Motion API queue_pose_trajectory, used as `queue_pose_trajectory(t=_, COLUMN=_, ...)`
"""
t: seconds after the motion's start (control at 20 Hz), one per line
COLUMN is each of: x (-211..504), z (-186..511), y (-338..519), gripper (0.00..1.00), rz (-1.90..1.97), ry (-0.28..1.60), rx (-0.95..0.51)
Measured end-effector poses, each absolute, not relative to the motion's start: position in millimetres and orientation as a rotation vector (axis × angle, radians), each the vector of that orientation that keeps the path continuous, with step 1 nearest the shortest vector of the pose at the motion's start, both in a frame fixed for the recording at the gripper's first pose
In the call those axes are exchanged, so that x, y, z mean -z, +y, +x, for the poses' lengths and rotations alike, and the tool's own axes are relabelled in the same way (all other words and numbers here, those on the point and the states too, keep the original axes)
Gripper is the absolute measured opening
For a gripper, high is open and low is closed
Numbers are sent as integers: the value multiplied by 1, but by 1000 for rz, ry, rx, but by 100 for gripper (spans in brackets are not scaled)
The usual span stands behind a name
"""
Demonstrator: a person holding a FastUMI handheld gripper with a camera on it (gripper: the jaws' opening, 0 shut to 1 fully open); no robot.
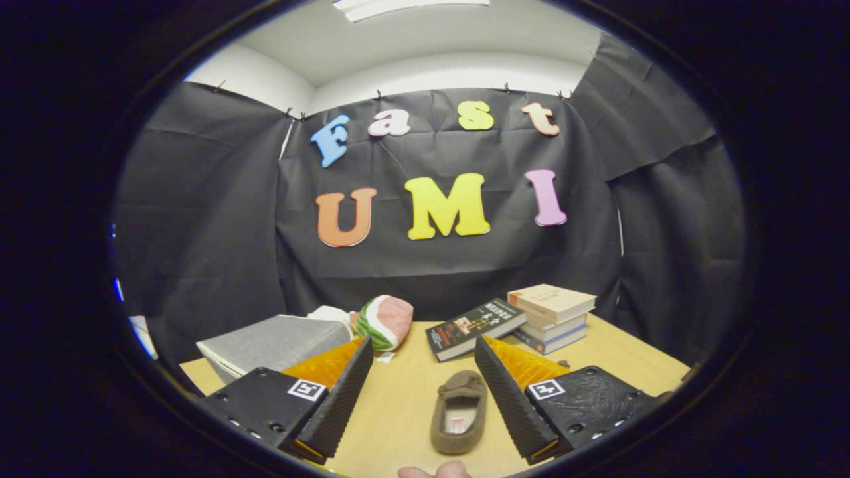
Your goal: Open the storage box then place both shoes into the box .Put the left shoe in first, then the right shoe, with the right side of both shoes facing outward in a uniform manner.
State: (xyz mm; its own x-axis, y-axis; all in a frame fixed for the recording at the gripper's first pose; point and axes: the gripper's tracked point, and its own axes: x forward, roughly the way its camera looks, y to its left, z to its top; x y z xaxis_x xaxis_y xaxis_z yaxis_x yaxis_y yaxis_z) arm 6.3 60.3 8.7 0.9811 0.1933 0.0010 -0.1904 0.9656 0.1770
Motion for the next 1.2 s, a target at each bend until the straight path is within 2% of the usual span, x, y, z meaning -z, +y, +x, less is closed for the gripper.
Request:
queue_pose_trajectory(t=0.2, x=0, z=18, y=103, gripper=95, rz=232, ry=47, rx=-300)
queue_pose_trajectory(t=0.5, x=26, z=27, y=187, gripper=96, rz=365, ry=192, rx=-564)
queue_pose_trajectory(t=0.7, x=51, z=39, y=215, gripper=96, rz=443, ry=281, rx=-626)
queue_pose_trajectory(t=1.2, x=80, z=74, y=240, gripper=96, rz=710, ry=452, rx=-673)
